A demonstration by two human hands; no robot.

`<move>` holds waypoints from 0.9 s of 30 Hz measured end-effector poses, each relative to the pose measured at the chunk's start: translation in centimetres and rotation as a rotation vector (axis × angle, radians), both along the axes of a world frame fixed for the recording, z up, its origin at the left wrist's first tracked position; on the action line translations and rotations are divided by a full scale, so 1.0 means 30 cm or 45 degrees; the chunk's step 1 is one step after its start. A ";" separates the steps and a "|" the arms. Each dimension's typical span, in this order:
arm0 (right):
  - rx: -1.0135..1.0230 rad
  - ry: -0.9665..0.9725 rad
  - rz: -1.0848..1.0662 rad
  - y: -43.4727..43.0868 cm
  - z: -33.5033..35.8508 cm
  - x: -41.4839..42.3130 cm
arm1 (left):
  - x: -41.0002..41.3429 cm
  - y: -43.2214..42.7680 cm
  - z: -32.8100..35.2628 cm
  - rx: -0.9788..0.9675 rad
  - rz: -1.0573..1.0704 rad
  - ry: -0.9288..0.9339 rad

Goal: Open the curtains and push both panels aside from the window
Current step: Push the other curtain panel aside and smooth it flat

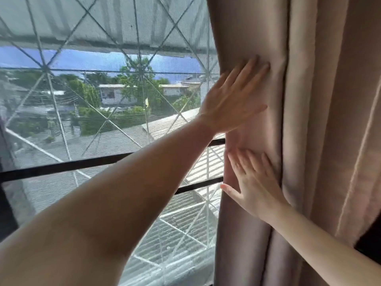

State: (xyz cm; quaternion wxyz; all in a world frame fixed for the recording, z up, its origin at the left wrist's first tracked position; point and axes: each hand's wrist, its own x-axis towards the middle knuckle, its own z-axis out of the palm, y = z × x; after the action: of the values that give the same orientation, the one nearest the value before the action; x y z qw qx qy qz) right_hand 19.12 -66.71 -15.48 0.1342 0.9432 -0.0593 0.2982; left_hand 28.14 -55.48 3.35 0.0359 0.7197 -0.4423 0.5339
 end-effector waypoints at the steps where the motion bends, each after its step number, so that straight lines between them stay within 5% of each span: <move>1: -0.015 -0.003 -0.011 -0.016 -0.001 0.006 | 0.003 -0.011 0.001 -0.010 -0.005 0.002; 27: -0.090 -0.108 0.325 -0.457 0.011 0.041 | 0.001 -0.415 0.005 -0.078 0.164 -0.028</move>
State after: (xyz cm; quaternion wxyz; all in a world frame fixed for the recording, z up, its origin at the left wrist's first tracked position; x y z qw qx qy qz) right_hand 20.34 -80.41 -15.14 0.1259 0.9242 0.0660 0.3543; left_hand 28.17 -67.91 3.49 0.0187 0.7393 -0.3789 0.5564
